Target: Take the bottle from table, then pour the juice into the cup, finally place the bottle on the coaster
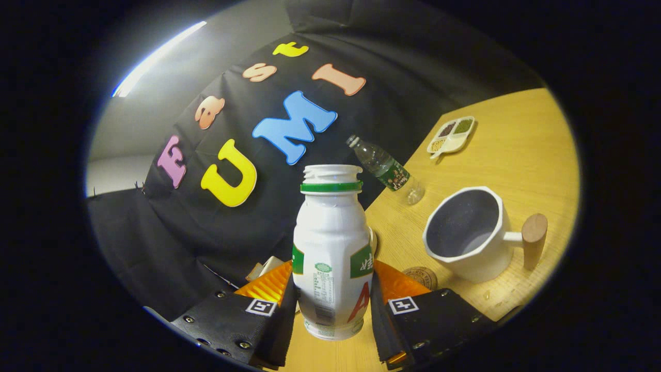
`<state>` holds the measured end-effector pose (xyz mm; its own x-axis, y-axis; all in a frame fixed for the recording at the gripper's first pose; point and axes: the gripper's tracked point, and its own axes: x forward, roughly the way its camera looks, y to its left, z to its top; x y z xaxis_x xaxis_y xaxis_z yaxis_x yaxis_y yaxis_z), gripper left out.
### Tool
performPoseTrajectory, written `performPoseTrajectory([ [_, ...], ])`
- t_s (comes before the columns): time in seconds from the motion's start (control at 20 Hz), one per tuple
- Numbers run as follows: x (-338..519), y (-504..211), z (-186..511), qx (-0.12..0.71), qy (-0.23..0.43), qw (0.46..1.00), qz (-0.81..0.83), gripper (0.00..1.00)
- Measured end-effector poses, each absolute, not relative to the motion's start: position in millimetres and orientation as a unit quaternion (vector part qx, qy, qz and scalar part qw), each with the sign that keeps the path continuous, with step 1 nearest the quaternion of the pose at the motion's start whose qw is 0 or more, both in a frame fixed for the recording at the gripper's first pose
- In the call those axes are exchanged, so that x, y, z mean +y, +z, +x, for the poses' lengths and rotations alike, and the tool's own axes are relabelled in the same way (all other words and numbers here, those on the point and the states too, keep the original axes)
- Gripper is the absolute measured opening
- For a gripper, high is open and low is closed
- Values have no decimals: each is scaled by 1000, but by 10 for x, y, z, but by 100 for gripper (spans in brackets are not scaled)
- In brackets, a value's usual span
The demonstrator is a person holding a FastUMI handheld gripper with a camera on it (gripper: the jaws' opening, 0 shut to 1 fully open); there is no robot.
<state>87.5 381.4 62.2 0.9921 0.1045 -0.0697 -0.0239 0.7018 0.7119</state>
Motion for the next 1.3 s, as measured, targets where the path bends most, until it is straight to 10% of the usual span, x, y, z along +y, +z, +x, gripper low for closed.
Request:
performPoseTrajectory([
  [1.3,3760,247,1552,56,10,998,-23,64],
])
